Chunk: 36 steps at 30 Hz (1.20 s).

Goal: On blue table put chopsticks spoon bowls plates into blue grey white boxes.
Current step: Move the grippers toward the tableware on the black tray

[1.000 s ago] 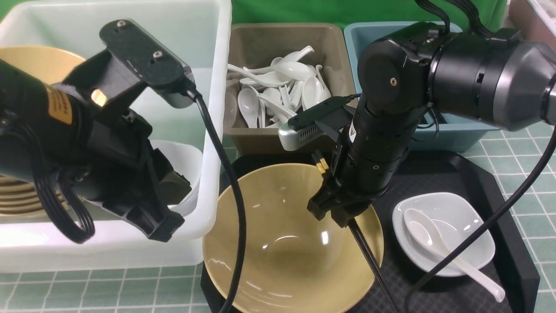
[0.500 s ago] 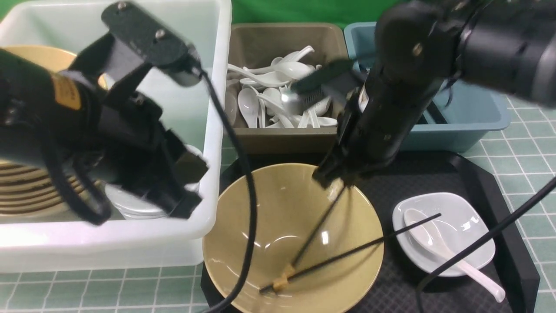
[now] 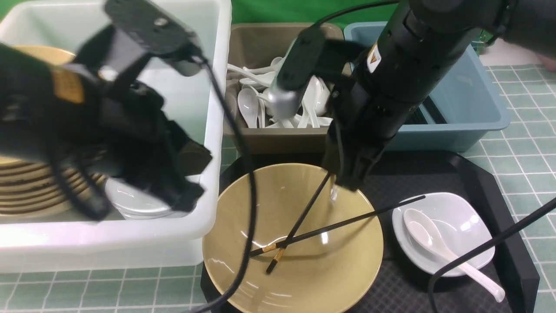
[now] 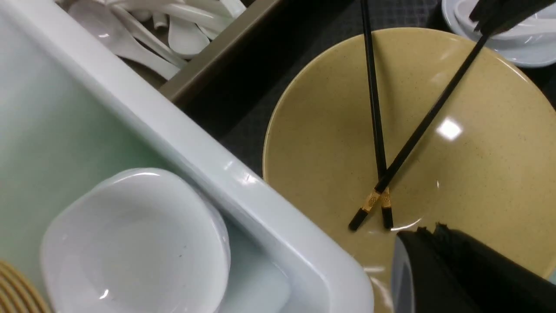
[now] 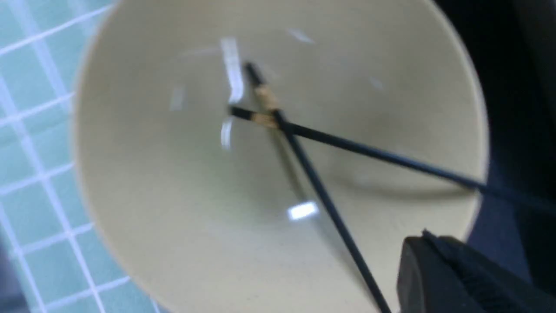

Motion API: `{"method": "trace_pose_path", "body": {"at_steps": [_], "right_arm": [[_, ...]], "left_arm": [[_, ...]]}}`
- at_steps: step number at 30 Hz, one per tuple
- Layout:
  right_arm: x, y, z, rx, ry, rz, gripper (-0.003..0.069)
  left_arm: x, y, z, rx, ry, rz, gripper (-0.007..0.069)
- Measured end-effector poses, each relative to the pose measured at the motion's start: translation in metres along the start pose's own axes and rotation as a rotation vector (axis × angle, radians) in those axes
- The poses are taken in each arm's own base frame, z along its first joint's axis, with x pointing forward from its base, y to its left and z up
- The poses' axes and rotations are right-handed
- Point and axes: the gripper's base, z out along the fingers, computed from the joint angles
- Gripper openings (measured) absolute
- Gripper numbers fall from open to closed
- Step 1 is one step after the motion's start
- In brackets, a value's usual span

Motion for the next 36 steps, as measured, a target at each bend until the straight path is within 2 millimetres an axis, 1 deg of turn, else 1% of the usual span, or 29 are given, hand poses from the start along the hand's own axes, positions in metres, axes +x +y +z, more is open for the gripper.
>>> {"method": "trace_pose_path", "body": {"at_steps": [1, 2, 3, 4, 6, 7, 8, 9, 10, 11, 12, 14, 17, 20, 23, 27, 31, 34, 36], "right_arm": [[-0.001, 0.003, 0.002, -0.01, 0.001, -0.054, 0.0051], [-0.003, 0.009, 0.006, -0.032, 0.002, -0.155, 0.0073], [-0.002, 0.01, 0.006, -0.033, 0.003, -0.169, 0.0077], [-0.003, 0.015, 0.011, -0.051, 0.01, -0.271, 0.0106], [-0.002, 0.019, 0.019, -0.079, 0.025, -0.404, 0.0185], [-0.002, 0.02, 0.024, -0.09, 0.032, -0.441, 0.0218], [-0.002, 0.02, 0.03, -0.102, 0.041, -0.475, 0.0258], [-0.003, 0.019, 0.031, -0.103, 0.041, -0.487, 0.0275], [-0.003, 0.018, 0.037, -0.107, 0.044, -0.508, 0.0316], [-0.005, 0.015, 0.048, -0.11, 0.047, -0.533, 0.0371], [-0.005, 0.014, 0.056, -0.112, 0.049, -0.55, 0.0412], [-0.006, 0.011, 0.068, -0.124, 0.057, -0.583, 0.0458], [-0.006, 0.009, 0.088, -0.148, 0.073, -0.631, 0.0503], [-0.01, 0.01, 0.105, -0.149, 0.073, -0.659, 0.0517], [-0.01, 0.01, 0.117, -0.156, 0.083, -0.674, 0.0519], [-0.006, 0.005, 0.13, -0.152, 0.138, -0.714, 0.0519], [-0.003, 0.001, 0.138, -0.132, 0.18, -0.74, 0.0519], [-0.004, -0.002, 0.141, -0.099, 0.182, -0.726, 0.0491], [-0.004, -0.003, 0.141, -0.084, 0.183, -0.711, 0.0437]], "left_arm": [[0.003, -0.001, -0.004, -0.004, -0.001, 0.004, -0.0011], [0.01, -0.002, -0.009, -0.014, -0.003, 0.012, -0.0011], [0.01, -0.002, -0.011, -0.016, -0.007, 0.013, -0.0011], [0.017, -0.004, -0.012, -0.019, 0.001, 0.016, -0.0011], [0.029, -0.007, -0.015, -0.02, 0.008, 0.018, -0.0011], [0.034, -0.009, -0.015, -0.019, 0.013, 0.018, -0.0011], [0.039, -0.01, -0.014, -0.017, 0.021, 0.017, -0.0011], [0.04, -0.01, -0.014, -0.015, 0.023, 0.016, -0.0011], [0.044, -0.011, -0.015, -0.015, 0.025, 0.016, -0.0011], [0.052, -0.013, -0.014, -0.012, 0.035, 0.015, -0.0011], [0.055, -0.014, -0.014, -0.011, 0.037, 0.015, -0.0011], [0.06, -0.015, -0.014, -0.009, 0.039, 0.013, -0.0011], [0.065, -0.017, -0.015, -0.004, 0.038, 0.01, -0.0011], [0.067, -0.018, -0.017, -0.005, 0.034, 0.01, -0.0011], [0.068, -0.018, -0.017, -0.004, 0.036, 0.01, -0.0011], [0.068, -0.018, -0.017, -0.002, 0.036, 0.01, -0.0011], [0.068, -0.018, -0.017, -0.002, 0.036, 0.009, -0.0011], [0.068, -0.018, -0.017, -0.002, 0.036, 0.009, -0.0011], [0.068, -0.018, -0.017, -0.002, 0.036, 0.009, -0.0011]]}}
